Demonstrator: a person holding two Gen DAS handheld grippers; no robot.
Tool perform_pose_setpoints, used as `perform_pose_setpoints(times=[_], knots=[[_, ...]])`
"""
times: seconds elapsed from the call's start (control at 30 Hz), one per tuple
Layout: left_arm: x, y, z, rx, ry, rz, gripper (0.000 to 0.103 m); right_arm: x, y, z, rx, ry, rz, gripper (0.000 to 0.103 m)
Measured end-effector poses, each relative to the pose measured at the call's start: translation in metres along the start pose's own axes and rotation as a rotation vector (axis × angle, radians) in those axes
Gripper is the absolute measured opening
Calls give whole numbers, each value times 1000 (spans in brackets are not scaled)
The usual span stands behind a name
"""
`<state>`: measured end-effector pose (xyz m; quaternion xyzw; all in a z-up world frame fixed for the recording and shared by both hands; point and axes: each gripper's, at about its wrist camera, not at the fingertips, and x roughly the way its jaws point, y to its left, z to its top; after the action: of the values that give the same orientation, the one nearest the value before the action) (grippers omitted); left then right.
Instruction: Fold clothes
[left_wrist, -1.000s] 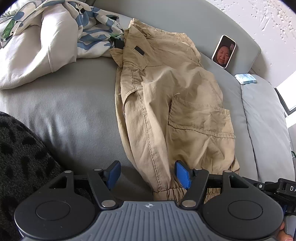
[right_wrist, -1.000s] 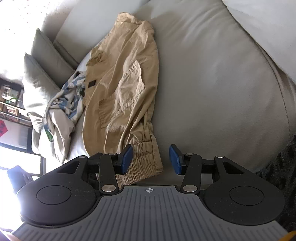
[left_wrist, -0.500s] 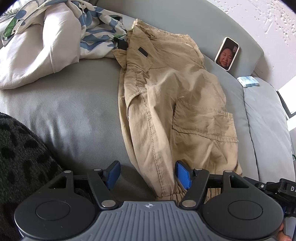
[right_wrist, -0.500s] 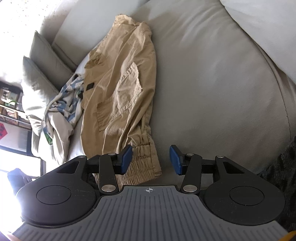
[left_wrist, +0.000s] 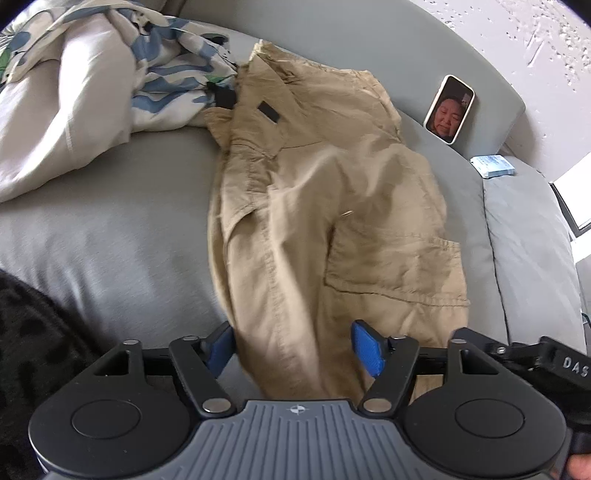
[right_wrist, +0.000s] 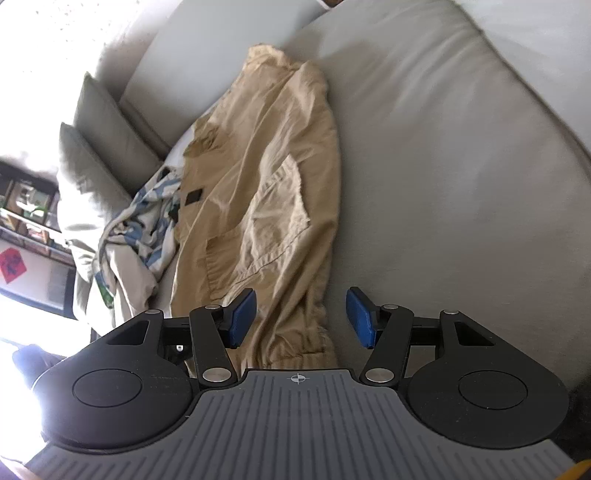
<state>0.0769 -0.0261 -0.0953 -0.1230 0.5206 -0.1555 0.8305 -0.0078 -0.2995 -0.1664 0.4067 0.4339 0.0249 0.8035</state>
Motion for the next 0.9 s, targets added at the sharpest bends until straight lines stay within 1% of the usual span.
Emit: perform_pose_setpoints(times=[0.1, 0.13, 0.17, 0.2, 0.23, 0.27, 0.3, 0.33, 0.43, 0.47, 0.63, 0.73, 0.8, 0.87, 0.9], knots=[[4, -3, 2, -8, 12, 14, 69, 9, 3, 0, -4, 9, 17, 60], [4, -3, 2, -14, 12, 21, 65, 12, 4, 0, -8, 10, 20, 60], [3, -4, 2, -14, 9, 36, 57, 13, 6, 0, -18, 11, 19, 60], [2, -5, 2, -8, 4, 50, 51, 14, 9, -1, -35, 13, 12, 57], [0, -5, 1, -1, -7, 49, 34, 15, 13, -2, -60, 17, 5, 45], [-2, -5, 1, 7, -17, 48, 22, 15, 16, -4, -87, 16, -11, 37], [-4, -4, 0, 0, -15, 31, 19, 14, 19, -7, -114, 13, -32, 27], [-6, -2, 0, -7, -13, 15, 14, 13, 21, -9, -129, 5, -44, 25], [-13, 3, -2, -43, 2, -27, 10, 3, 23, -11, -135, -23, -44, 18], [-16, 5, -3, -63, 12, -47, 10, -2, 23, -12, -136, -27, -40, 17], [-33, 17, -18, -125, 67, -134, 10, -32, 23, -17, -128, -9, -35, 16], [-34, 21, -23, -149, 84, -132, 10, -38, 15, -21, -76, 31, -24, 16], [-36, 20, -25, -148, 79, -126, 10, -39, 8, -23, -35, 52, -7, 17], [-39, 21, -25, -158, 75, -133, 10, -39, 4, -25, -13, 70, 3, 30], [-40, 22, -25, -169, 75, -141, 10, -39, 2, -25, -13, 81, -4, 41]])
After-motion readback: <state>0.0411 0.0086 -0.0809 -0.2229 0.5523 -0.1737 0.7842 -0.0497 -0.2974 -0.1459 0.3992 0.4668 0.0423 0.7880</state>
